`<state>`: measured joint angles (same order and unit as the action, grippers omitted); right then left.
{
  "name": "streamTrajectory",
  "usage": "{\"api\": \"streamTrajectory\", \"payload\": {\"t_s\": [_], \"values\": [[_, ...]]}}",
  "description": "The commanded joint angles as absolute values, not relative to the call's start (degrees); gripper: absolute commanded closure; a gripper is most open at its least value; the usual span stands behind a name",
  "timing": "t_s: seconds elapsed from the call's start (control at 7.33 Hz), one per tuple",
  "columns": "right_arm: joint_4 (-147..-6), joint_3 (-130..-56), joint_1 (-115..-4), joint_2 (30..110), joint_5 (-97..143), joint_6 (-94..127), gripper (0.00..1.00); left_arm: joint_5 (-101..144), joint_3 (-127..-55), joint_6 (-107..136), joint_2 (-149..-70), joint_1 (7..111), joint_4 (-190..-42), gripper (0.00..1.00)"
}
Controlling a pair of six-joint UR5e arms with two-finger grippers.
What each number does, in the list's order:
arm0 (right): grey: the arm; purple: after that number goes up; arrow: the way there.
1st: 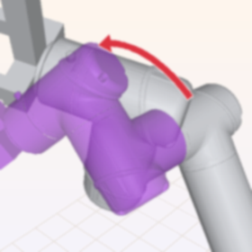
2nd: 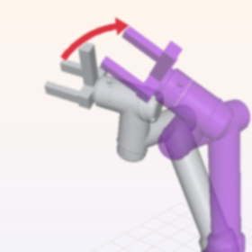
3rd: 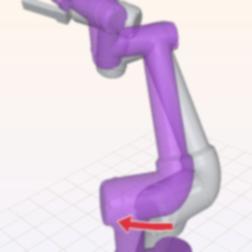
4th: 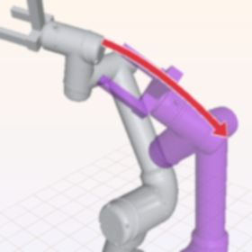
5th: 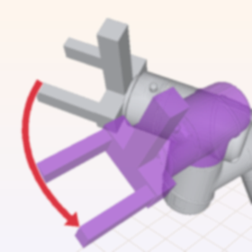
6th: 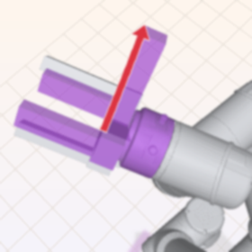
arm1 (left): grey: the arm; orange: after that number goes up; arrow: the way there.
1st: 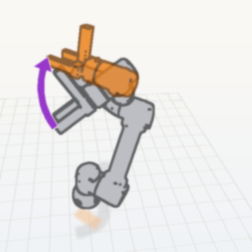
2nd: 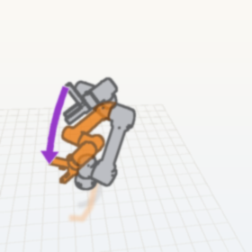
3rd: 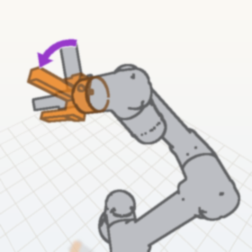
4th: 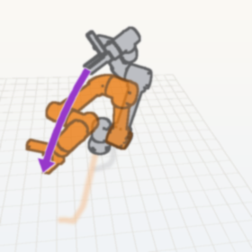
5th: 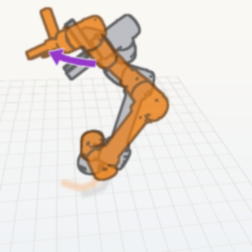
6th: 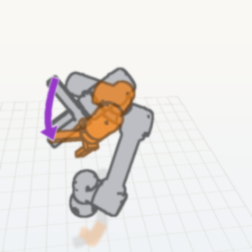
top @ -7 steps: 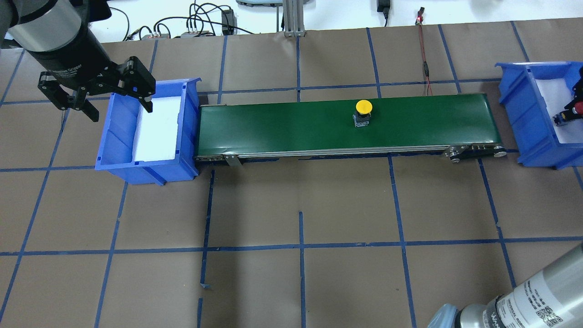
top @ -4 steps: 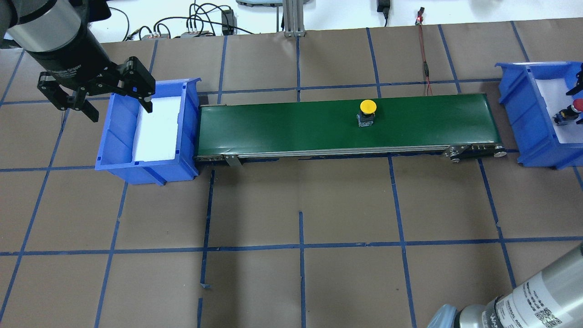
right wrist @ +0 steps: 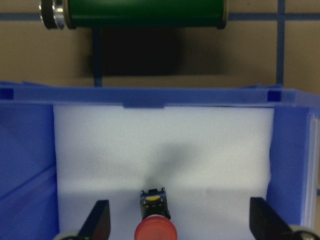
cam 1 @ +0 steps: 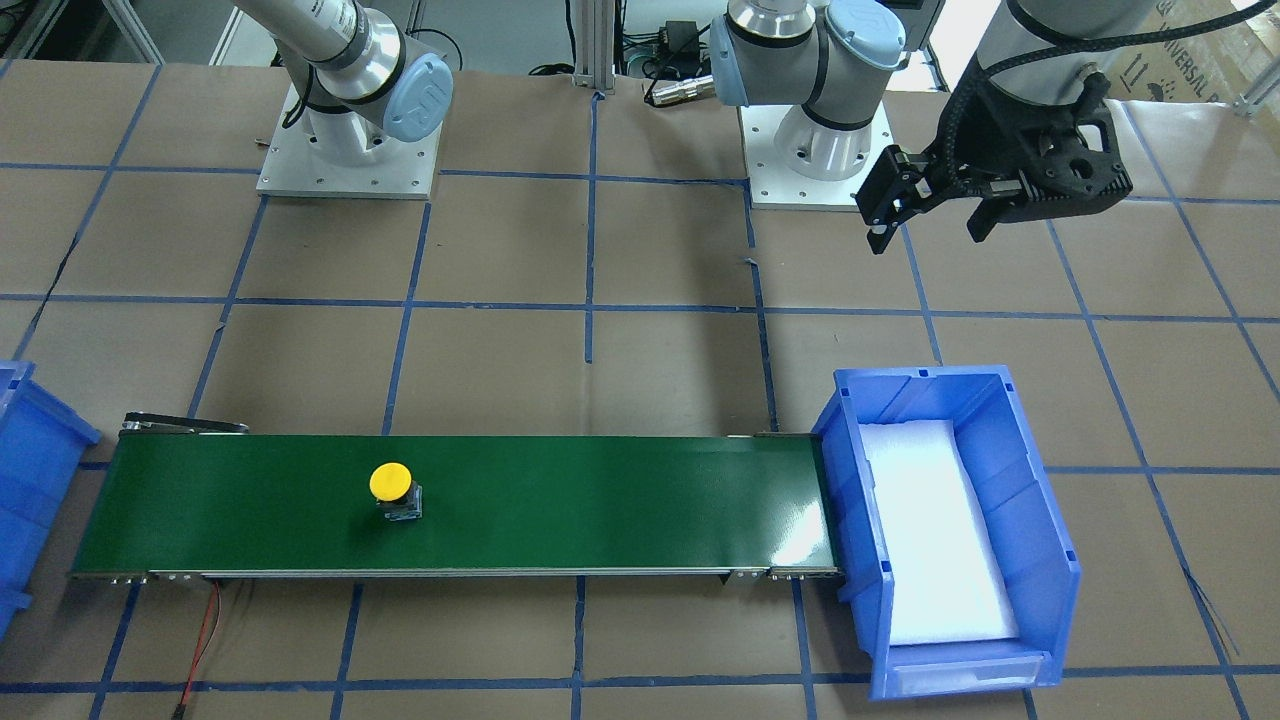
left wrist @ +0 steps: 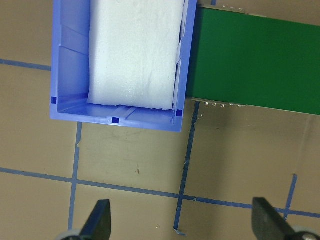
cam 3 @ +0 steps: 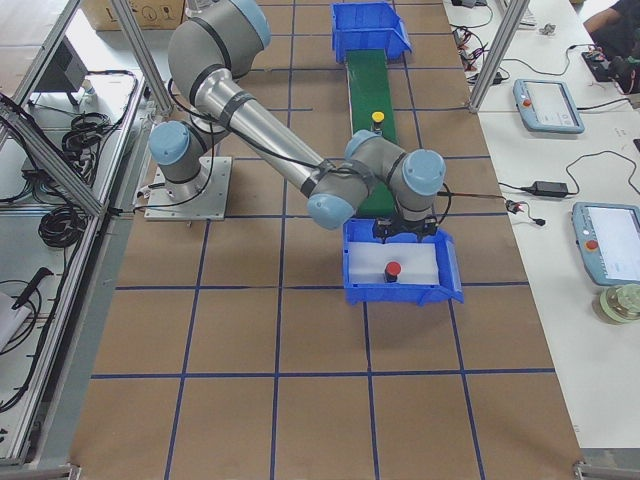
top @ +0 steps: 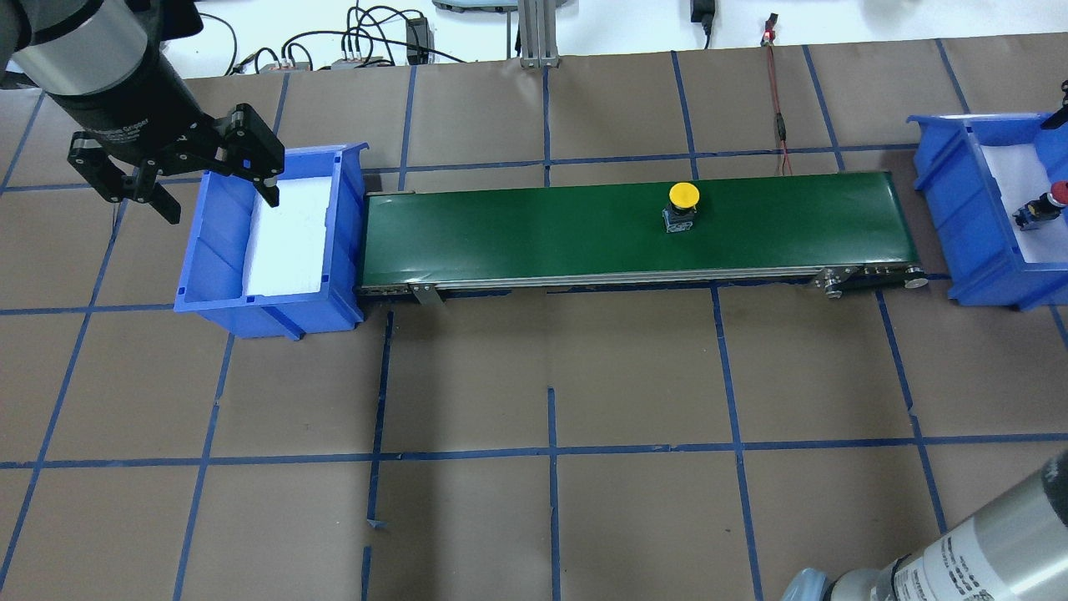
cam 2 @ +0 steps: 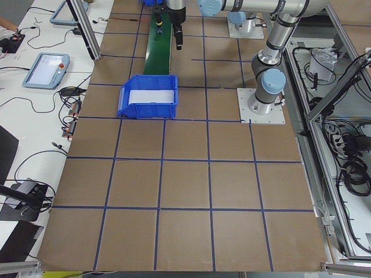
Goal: Transport two buttons from left to right
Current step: 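Open the right gripper to drop the red button on the foam, then move the right gripper back over the belt toward the yellow button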
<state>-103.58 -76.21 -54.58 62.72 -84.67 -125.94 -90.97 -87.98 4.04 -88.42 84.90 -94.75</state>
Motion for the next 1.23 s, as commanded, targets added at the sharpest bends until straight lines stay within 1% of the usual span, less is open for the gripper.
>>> {"api": "streamTrajectory", "payload": {"t_s": [0.0,0.41,1.09], "values": [[-99.50,-75.06,-63.67,65.99,-86.48,-119.91,0.03,-90.97,-87.98,4.13,-88.33,84.99,-94.83,0.00],[-100.46,-76.11,-75.91,65.83,-88.31,-109.65,0.00,-91.05,-88.07,4.13,-88.15,84.99,-95.01,0.00],[-109.68,-84.71,-82.52,66.36,-90.09,-105.03,0.00,-91.14,-88.07,4.13,-88.15,84.90,-94.92,0.00]]}}
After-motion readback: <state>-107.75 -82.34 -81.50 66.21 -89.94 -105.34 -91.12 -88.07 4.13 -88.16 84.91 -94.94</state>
